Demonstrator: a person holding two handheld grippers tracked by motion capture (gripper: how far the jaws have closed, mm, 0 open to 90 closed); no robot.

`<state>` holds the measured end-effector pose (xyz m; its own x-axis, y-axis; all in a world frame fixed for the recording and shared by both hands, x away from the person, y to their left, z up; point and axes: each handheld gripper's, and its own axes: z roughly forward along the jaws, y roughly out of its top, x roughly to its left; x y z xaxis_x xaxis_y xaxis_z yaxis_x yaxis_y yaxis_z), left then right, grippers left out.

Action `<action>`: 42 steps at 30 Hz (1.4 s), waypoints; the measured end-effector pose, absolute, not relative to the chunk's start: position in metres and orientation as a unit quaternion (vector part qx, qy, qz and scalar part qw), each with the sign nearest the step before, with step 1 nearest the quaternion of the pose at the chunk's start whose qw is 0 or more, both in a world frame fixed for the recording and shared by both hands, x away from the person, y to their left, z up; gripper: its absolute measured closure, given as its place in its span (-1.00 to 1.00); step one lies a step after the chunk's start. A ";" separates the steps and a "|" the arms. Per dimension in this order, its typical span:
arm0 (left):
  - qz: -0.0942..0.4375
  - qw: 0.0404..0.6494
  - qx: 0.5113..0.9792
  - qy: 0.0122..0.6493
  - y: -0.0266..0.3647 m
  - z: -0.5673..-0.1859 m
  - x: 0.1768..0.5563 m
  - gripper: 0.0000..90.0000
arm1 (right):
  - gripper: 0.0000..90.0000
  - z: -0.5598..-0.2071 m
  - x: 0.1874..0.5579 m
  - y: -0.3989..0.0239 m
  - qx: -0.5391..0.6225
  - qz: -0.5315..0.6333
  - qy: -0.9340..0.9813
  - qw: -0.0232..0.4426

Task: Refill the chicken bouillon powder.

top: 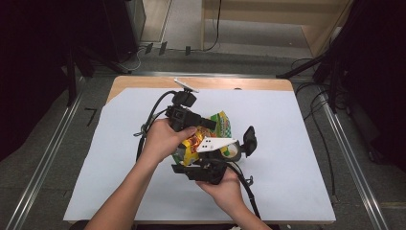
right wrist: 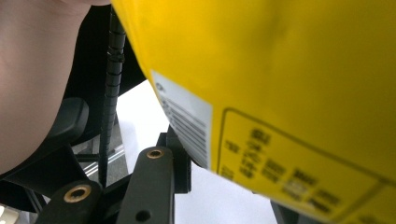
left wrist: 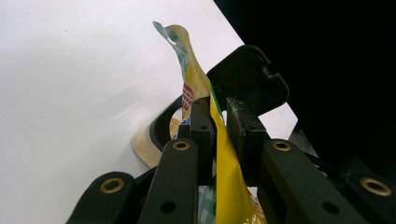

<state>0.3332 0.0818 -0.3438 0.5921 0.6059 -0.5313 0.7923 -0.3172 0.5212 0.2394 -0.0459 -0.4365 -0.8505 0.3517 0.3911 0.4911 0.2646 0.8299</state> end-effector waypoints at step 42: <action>-0.128 0.381 0.805 0.436 0.081 -0.345 0.332 0.78 | 0.55 -0.436 0.239 -0.045 -0.261 -0.542 -0.797 0.057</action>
